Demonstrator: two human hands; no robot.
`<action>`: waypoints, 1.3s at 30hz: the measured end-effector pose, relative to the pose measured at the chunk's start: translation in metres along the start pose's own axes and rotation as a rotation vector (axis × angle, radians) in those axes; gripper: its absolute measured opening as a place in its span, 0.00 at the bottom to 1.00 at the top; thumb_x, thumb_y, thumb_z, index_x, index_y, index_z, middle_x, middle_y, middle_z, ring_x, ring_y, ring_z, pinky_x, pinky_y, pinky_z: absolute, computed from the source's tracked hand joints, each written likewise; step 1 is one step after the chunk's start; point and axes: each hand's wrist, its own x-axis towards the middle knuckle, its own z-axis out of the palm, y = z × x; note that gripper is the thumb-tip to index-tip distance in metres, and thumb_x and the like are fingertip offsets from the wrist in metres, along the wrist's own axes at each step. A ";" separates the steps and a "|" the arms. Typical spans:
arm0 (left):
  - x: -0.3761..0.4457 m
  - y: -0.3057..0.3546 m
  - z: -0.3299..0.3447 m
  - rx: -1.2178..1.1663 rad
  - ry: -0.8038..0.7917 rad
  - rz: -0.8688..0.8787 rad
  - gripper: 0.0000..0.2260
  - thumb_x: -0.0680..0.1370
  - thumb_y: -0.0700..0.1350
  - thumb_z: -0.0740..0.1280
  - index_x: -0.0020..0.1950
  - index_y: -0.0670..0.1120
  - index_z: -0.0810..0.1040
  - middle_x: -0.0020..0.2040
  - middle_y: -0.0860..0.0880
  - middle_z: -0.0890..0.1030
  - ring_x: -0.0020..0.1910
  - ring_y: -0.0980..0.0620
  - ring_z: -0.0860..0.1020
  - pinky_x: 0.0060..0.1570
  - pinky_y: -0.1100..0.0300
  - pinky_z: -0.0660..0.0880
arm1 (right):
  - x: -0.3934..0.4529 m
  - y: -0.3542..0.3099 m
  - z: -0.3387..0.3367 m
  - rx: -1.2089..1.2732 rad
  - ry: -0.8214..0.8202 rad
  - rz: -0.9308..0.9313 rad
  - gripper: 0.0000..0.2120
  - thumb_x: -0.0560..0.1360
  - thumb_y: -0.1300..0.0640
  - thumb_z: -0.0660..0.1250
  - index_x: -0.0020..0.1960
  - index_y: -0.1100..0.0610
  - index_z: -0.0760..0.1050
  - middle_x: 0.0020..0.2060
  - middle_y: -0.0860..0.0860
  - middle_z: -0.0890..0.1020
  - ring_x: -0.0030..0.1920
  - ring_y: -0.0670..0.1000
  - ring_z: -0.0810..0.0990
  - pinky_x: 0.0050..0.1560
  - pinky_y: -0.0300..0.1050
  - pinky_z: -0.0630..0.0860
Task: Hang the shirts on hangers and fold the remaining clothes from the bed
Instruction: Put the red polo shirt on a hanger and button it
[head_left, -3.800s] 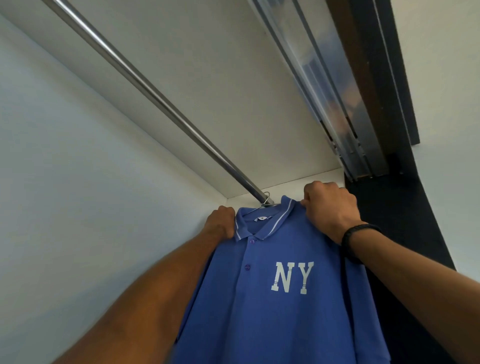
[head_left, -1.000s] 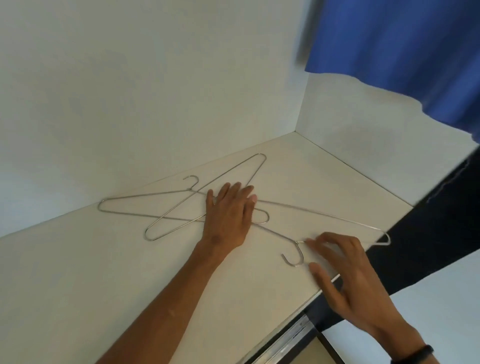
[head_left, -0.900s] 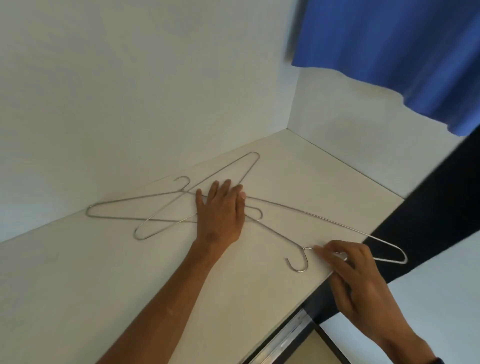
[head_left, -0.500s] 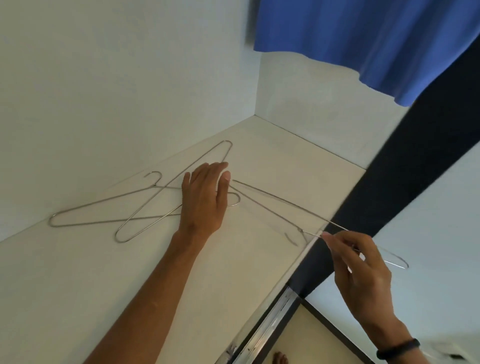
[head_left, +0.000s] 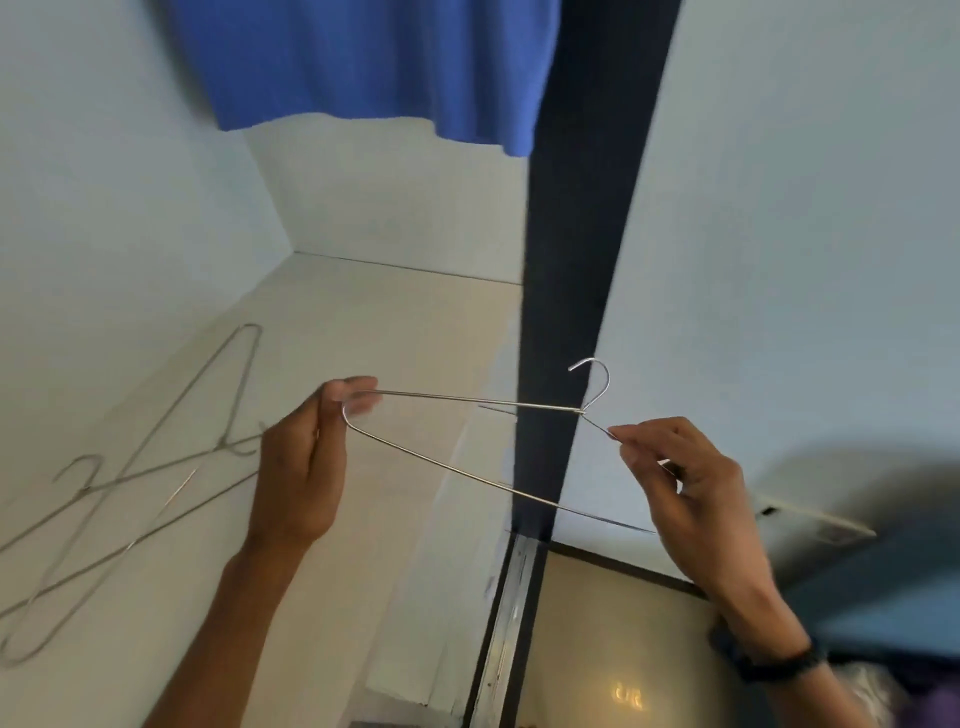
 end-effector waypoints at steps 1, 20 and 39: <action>-0.005 0.012 0.014 -0.147 -0.079 -0.084 0.23 0.88 0.54 0.51 0.59 0.44 0.83 0.52 0.48 0.87 0.56 0.49 0.85 0.62 0.56 0.76 | -0.005 0.008 -0.012 0.005 0.001 0.034 0.10 0.81 0.61 0.68 0.57 0.50 0.85 0.50 0.43 0.82 0.47 0.50 0.81 0.39 0.32 0.72; -0.168 0.118 0.273 -0.347 -0.863 -0.539 0.18 0.86 0.51 0.56 0.65 0.43 0.79 0.54 0.40 0.86 0.53 0.40 0.86 0.54 0.50 0.84 | -0.247 0.136 -0.219 -0.131 0.324 0.593 0.05 0.78 0.54 0.74 0.53 0.48 0.86 0.41 0.41 0.85 0.38 0.45 0.81 0.41 0.34 0.74; -0.391 0.191 0.512 -0.189 -1.463 -0.883 0.16 0.87 0.49 0.56 0.63 0.41 0.78 0.56 0.35 0.85 0.57 0.35 0.84 0.63 0.40 0.78 | -0.456 0.233 -0.355 -0.190 0.863 1.356 0.26 0.79 0.49 0.71 0.29 0.60 0.66 0.23 0.50 0.66 0.25 0.49 0.63 0.29 0.43 0.61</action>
